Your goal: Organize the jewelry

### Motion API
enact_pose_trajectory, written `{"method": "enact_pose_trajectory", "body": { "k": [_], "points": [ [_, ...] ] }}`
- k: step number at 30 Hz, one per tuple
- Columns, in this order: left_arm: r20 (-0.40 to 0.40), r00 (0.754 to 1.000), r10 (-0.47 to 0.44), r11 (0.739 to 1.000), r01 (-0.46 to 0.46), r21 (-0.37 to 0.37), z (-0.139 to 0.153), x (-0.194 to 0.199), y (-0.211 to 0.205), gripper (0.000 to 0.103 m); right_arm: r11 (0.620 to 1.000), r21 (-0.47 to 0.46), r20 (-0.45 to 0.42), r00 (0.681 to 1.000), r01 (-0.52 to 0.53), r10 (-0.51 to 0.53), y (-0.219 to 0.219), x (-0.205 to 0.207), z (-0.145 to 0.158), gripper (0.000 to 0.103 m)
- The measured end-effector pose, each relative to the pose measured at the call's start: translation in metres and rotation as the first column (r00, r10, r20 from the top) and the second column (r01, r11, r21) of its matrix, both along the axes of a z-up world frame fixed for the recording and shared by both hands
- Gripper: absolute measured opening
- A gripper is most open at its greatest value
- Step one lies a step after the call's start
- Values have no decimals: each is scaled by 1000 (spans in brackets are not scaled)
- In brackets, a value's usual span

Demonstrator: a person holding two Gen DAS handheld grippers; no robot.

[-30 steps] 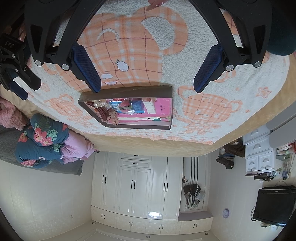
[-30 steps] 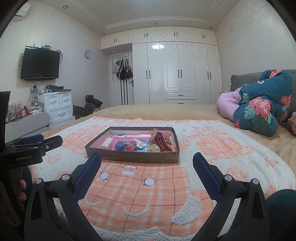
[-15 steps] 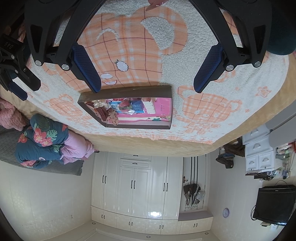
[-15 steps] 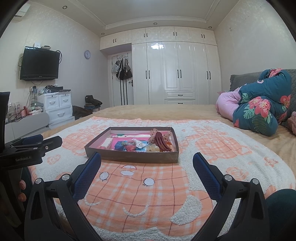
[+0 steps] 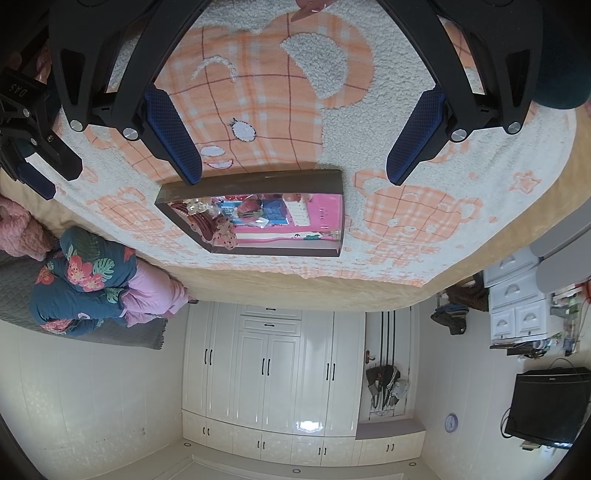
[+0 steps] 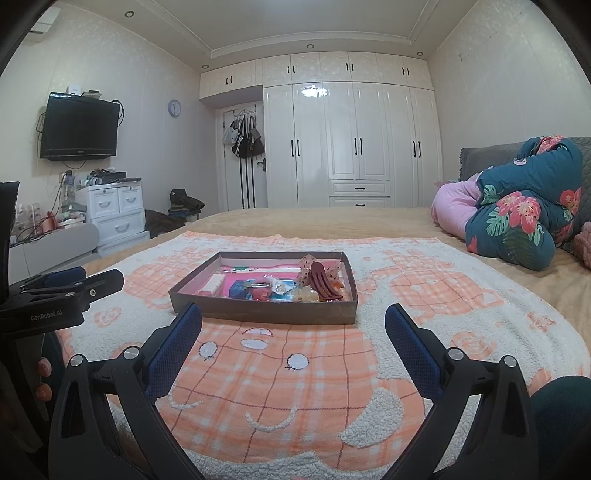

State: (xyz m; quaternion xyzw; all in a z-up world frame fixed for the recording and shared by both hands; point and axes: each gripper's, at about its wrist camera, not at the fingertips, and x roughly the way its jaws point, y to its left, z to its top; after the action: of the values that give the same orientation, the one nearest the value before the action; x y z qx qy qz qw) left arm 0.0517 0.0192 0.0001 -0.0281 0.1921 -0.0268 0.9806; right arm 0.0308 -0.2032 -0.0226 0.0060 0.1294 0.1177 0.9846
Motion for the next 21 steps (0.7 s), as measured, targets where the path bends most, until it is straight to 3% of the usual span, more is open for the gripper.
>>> {"method": "enact_pose_trajectory", "body": {
  "k": [14, 21],
  "points": [
    [6, 1000, -7, 1000, 7, 14, 2, -1, 0, 92, 1000, -3, 0, 1000, 2, -2, 0, 0, -1, 97],
    [-80, 996, 41, 999, -42, -11, -1, 21, 11, 92, 1000, 13, -23, 1000, 13, -12, -5, 10, 0, 97]
  ]
}}
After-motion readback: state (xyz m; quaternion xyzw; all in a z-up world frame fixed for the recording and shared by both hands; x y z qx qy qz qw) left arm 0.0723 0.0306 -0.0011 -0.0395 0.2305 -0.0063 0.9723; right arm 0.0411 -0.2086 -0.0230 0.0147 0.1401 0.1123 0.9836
